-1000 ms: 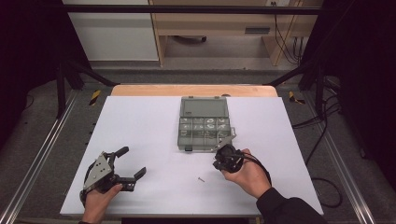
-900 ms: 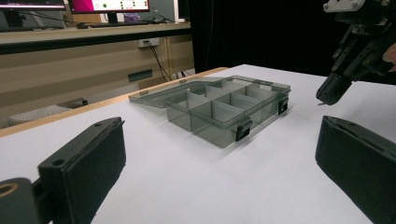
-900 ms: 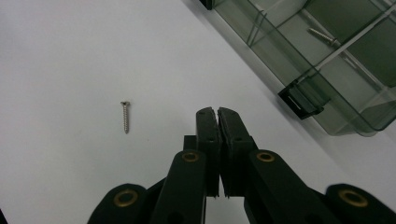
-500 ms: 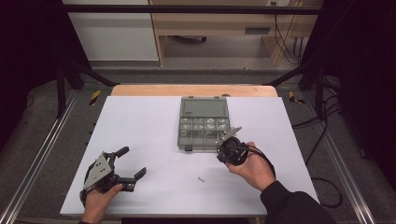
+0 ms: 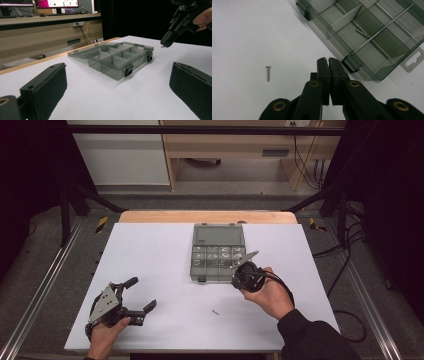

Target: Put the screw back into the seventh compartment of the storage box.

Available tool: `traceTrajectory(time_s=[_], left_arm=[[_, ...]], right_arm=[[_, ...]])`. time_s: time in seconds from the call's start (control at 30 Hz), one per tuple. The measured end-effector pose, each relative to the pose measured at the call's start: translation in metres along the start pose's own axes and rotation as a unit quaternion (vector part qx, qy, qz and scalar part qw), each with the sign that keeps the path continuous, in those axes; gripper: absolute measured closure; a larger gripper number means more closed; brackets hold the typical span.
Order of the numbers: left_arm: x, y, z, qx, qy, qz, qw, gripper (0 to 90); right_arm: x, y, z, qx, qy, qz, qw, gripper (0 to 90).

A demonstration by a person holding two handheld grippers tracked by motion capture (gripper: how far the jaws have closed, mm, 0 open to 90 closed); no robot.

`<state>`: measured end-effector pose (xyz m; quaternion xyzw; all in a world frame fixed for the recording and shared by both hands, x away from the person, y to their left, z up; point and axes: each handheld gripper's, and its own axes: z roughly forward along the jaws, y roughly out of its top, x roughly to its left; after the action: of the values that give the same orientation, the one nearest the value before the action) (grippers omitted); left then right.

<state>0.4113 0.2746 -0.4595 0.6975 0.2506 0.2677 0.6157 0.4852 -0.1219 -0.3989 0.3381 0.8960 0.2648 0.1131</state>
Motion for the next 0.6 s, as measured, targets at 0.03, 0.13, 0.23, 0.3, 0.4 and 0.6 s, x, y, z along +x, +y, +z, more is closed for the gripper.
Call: traceTrajectory(time_s=[0.03, 0.13, 0.23, 0.3, 0.4, 0.6], left_arm=[[0.0000, 0.0000, -0.0001, 0.000, 0.000, 0.000, 1.0000, 1.2], [0.0001, -0.0001, 0.0000, 0.000, 0.000, 0.000, 1.0000, 1.3], [0.0001, 0.0001, -0.0002, 0.000, 0.000, 0.000, 1.0000, 1.2], [0.0002, 0.0000, -0.0001, 0.000, 0.000, 0.000, 1.0000, 1.2], [0.0002, 0.0000, 0.0000, 0.000, 0.000, 0.000, 1.0000, 1.2], [-0.0002, 0.0002, 0.0001, 0.002, 0.000, 0.002, 1.0000, 1.3]], right_arm=[[-0.0014, 0.0006, -0.0002, 0.000, -0.003, -0.004, 1.0000, 87.7], [-0.0022, 0.0029, 0.0003, -0.003, 0.003, -0.001, 1.0000, 87.8], [-0.0041, 0.0045, 0.0021, -0.002, 0.003, -0.002, 1.0000, 87.8], [-0.0054, 0.0056, 0.0026, -0.003, 0.002, 0.001, 1.0000, 87.8], [-0.0063, 0.0067, 0.0037, -0.005, -0.001, 0.005, 1.0000, 87.8], [-0.0066, 0.0099, 0.0090, -0.011, -0.003, 0.005, 0.9999, 87.8]])
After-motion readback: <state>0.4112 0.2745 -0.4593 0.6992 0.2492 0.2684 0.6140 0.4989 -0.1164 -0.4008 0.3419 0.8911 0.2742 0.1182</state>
